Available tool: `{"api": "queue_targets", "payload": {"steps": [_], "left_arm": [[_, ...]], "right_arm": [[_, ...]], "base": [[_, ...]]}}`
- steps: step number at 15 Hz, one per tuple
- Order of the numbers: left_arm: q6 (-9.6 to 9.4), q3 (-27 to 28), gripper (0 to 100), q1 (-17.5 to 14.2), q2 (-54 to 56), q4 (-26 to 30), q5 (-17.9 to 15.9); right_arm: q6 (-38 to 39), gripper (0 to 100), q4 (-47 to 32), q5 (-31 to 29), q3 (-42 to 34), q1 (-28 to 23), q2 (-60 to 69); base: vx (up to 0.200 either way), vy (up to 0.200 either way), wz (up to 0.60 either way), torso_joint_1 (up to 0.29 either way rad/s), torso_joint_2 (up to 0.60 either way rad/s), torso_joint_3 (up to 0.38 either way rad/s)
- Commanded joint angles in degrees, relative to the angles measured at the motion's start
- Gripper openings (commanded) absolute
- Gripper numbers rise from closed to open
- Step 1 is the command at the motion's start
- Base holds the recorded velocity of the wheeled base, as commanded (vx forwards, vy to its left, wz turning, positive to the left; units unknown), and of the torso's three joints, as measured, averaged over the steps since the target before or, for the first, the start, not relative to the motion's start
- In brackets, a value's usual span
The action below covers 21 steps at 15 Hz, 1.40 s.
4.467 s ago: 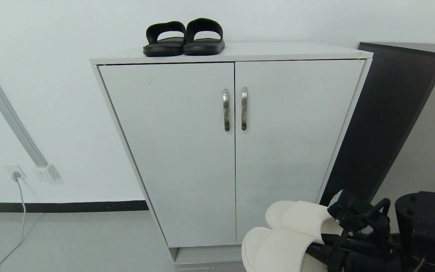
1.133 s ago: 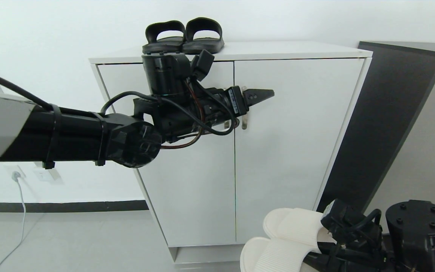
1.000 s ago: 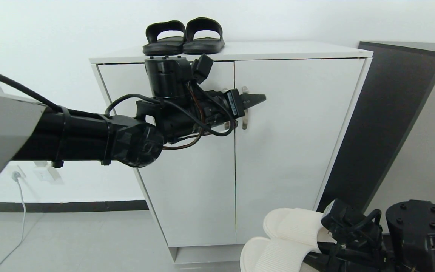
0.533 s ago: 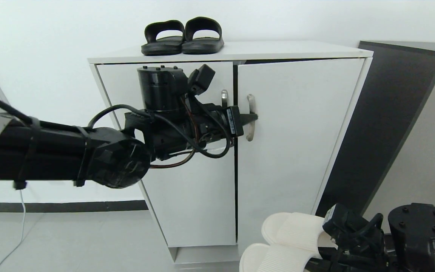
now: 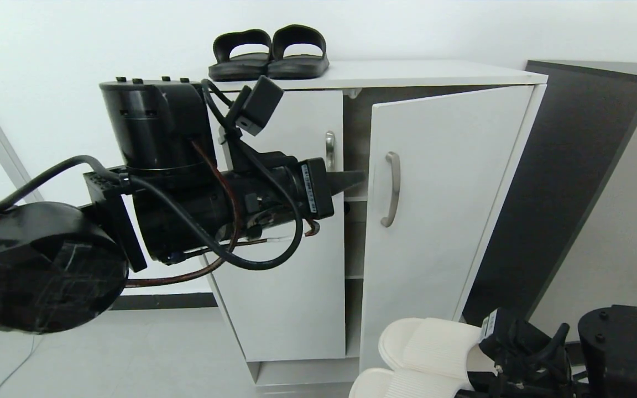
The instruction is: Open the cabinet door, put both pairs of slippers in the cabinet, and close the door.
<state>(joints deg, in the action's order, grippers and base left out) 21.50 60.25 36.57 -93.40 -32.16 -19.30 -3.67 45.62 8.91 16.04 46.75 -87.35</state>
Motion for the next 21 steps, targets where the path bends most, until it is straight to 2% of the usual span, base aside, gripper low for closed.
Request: {"api": "queue_targets", "payload": {"steps": [1, 10, 12, 14, 19, 21], "left_arm": [[0.2, 0.8, 0, -1.9, 0.2, -0.2, -0.2], [-0.5, 12.1, 0, -2.0, -14.0, -3.6, -0.1], [-0.41, 13.4, 0, -0.9, -15.0, -3.6, -0.3], [-0.5, 13.8, 0, 0.4, -15.2, -3.6, -0.3], [-0.59, 13.1, 0, 2.2, -14.8, -3.9, -0.2], [-1.03, 10.4, 0, 4.6, -14.3, -7.2, -0.3]], "right_arm": [[0.0, 0, 0.0, 0.1, 0.0, 0.1, 0.0], [0.0, 0, -0.2, 0.1, -1.0, 1.1, -0.3], [0.0, 0, -0.2, 0.1, -1.1, 1.5, -0.6], [0.0, 0, -0.2, 0.1, -1.4, 1.7, -1.1], [0.0, 0, 0.0, 0.2, -2.6, 2.8, -1.2], [-0.5, 0, 0.1, 0.4, -3.6, 3.8, -1.0]], "base": [[0.0, 0.0, 0.0, 0.0, 0.0, 0.0], [0.0, 0.0, 0.0, 0.0, 0.0, 0.0], [0.0, 0.0, 0.0, 0.0, 0.0, 0.0], [0.0, 0.0, 0.0, 0.0, 0.0, 0.0], [-0.2, 0.0, 0.0, 0.004, 0.0, -0.001], [-0.2, 0.0, 0.0, -0.005, 0.01, -0.002]]}}
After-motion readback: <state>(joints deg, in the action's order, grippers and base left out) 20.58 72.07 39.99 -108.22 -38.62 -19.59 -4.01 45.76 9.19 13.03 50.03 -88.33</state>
